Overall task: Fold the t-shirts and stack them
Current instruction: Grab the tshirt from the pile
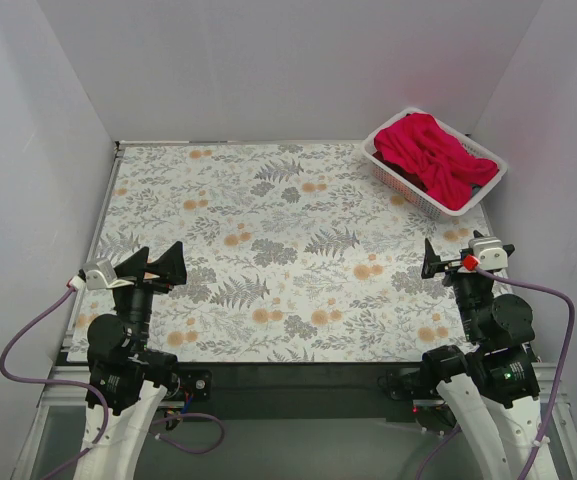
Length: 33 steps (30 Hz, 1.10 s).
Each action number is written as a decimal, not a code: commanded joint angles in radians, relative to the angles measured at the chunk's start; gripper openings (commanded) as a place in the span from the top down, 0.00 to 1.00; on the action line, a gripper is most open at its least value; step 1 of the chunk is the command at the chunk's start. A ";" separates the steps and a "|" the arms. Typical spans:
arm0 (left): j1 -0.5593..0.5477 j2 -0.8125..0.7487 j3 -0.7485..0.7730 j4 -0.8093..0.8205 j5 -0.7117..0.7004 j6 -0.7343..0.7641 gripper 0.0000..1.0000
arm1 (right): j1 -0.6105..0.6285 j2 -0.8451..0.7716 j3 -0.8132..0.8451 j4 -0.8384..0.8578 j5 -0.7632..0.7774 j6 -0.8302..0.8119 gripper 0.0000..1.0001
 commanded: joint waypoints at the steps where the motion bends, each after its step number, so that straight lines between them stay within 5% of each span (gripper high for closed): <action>1: -0.004 0.001 -0.011 0.018 0.005 -0.007 0.02 | 0.005 0.020 0.016 0.050 -0.013 0.009 0.02; 6: -0.004 -0.021 -0.020 0.016 -0.012 -0.024 0.02 | 0.005 0.128 0.049 0.052 -0.016 0.059 0.02; 15: -0.013 -0.097 -0.026 0.004 -0.028 -0.028 0.02 | 0.003 0.592 0.250 0.077 -0.087 0.204 0.02; 24: -0.035 -0.125 -0.018 -0.018 -0.030 -0.025 0.02 | -0.067 1.060 0.525 0.113 0.219 0.282 0.02; 29: -0.039 -0.125 -0.015 -0.027 -0.025 -0.025 0.02 | -0.271 1.260 0.646 0.135 0.019 0.374 0.02; 30: -0.038 -0.121 -0.018 -0.025 -0.024 -0.025 0.02 | -0.347 1.427 0.754 0.165 -0.066 0.400 0.05; 33: -0.039 -0.102 -0.018 -0.025 -0.027 -0.022 0.02 | -0.405 1.570 0.859 0.172 -0.176 0.445 0.09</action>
